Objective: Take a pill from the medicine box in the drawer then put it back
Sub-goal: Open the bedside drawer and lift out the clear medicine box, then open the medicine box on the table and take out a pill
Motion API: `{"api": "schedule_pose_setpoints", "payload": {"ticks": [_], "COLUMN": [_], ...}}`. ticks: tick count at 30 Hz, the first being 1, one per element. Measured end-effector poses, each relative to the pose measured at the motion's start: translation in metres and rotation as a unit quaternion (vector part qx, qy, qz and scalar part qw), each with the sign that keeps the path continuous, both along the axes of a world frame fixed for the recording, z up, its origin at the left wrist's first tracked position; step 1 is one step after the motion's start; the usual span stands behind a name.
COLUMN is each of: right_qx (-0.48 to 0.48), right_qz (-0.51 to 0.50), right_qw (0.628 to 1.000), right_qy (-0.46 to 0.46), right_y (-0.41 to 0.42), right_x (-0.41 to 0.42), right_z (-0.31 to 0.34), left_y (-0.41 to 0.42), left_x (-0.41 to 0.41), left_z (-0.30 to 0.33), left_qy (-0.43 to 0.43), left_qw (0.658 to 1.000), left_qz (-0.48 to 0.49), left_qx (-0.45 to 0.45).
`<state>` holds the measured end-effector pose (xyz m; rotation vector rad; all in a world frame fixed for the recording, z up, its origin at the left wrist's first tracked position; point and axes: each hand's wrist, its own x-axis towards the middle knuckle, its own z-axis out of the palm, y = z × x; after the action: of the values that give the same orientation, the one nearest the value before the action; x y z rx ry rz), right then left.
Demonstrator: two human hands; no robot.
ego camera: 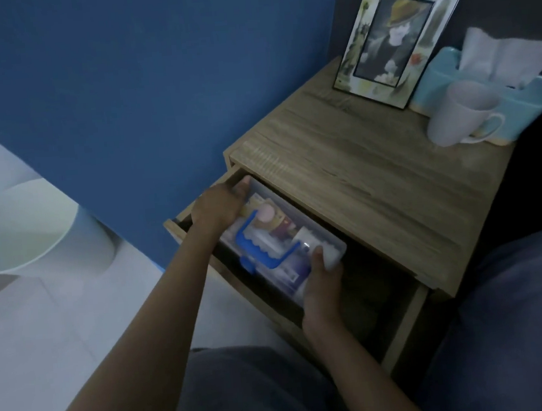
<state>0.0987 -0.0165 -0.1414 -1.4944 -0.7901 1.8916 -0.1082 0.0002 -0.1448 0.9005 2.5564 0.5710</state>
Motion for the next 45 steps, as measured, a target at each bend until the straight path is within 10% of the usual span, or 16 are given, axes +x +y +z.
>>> {"api": "schedule_pose_setpoints", "payload": {"ticks": [14,25,40,45], "right_qx": [0.067,0.182,0.242,0.234], "right_qz": [0.084,0.156,0.168,0.184], "right_qw": [0.993,0.964,0.937,0.933], "right_qy": [-0.040,-0.111,-0.189,-0.201], "right_y": [0.079,0.257,0.296,0.299], "right_x": [0.003,-0.028,-0.038,-0.037], "right_z": [0.100,0.097,0.070,0.070], "left_y": [0.008,0.107,0.127,0.105], "left_x": [-0.006,-0.011,0.007,0.085], "left_z": [0.112,0.079,0.070,0.059], "left_qy": [0.033,-0.115,-0.172,0.017], "left_qw": [0.990,0.977,0.933,0.865], "left_qz": [0.030,0.019,0.104,0.247], "left_qx": [0.132,0.177,0.298,0.436]}}
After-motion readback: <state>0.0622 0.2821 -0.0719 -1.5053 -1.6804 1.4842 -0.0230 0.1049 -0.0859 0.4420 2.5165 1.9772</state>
